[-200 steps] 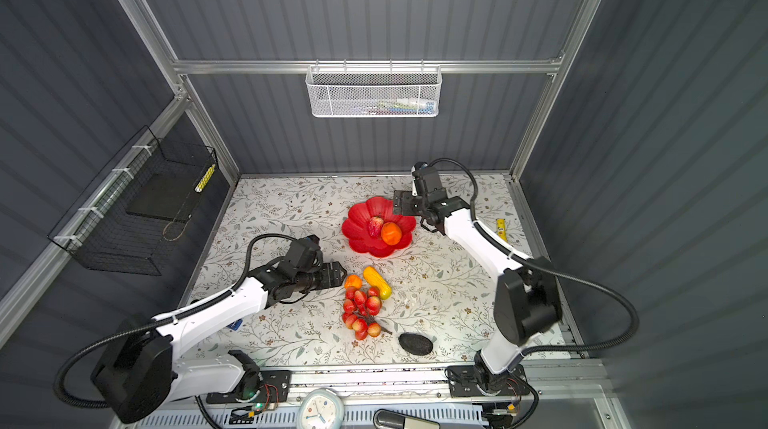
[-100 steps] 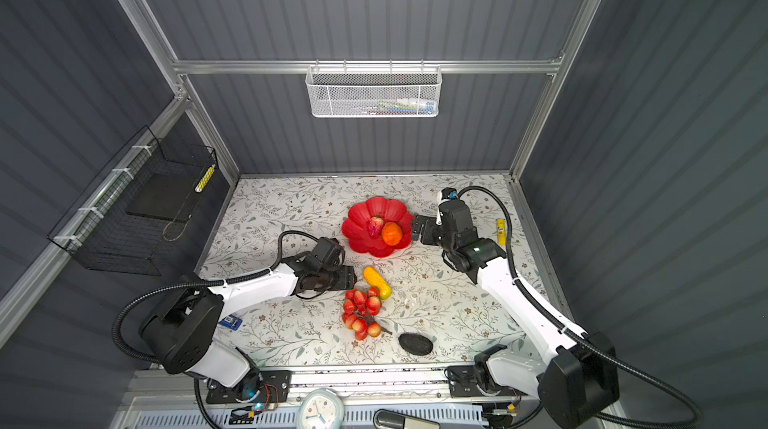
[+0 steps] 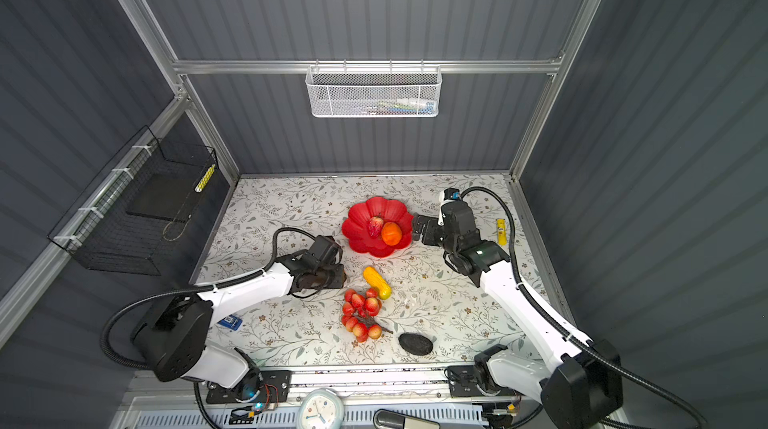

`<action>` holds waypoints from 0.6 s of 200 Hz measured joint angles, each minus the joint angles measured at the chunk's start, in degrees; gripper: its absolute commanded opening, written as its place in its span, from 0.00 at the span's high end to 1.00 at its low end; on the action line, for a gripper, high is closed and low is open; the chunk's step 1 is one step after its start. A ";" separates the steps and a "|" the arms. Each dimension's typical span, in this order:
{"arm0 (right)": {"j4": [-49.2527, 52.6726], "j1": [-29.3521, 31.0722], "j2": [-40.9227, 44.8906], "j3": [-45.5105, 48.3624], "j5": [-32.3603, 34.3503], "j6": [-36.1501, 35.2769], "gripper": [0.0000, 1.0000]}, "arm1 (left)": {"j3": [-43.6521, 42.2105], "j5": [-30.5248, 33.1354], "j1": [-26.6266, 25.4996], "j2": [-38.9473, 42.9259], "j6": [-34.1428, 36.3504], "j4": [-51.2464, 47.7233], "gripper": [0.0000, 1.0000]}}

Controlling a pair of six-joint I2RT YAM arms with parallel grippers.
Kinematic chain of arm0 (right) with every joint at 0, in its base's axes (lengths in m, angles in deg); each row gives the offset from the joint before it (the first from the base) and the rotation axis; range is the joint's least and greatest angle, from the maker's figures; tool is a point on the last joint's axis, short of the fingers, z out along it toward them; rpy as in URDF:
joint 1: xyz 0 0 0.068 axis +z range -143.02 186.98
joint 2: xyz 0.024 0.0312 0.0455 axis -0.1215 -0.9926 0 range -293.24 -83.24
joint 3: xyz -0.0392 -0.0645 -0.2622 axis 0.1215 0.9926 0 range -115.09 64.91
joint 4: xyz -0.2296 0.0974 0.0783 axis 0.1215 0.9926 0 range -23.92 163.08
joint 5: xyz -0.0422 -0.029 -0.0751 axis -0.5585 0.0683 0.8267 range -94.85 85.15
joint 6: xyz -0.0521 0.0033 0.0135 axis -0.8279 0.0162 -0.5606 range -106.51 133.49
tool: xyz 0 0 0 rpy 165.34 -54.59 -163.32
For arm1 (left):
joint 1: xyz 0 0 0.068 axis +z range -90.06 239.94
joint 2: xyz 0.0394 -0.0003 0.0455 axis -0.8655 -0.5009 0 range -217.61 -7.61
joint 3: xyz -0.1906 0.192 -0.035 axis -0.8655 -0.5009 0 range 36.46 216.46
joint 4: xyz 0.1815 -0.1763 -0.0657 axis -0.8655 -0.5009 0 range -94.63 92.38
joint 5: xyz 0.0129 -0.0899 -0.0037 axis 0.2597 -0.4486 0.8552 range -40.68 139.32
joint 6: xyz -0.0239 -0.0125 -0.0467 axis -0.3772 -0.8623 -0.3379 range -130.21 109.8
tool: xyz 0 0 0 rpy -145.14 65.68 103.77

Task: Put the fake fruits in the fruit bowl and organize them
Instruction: 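Place the orange in the bowl while the left gripper sets the tangerine in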

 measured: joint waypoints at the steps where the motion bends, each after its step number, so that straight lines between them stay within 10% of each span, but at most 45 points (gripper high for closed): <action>1: 0.00 0.00 -0.02 0.00 0.00 0.00 0.01 | 0.31 0.04 0.07 0.28 0.35 -0.37 0.61; 44: 0.00 -0.04 -1.42 0.13 -0.33 0.00 0.01 | 18.43 0.26 2.60 -1.42 9.53 -5.25 0.59; 120: 2.45 -0.04 3.34 6.64 -1.88 0.90 0.01 | 40.50 -2.38 6.27 -31.50 16.52 -6.27 0.57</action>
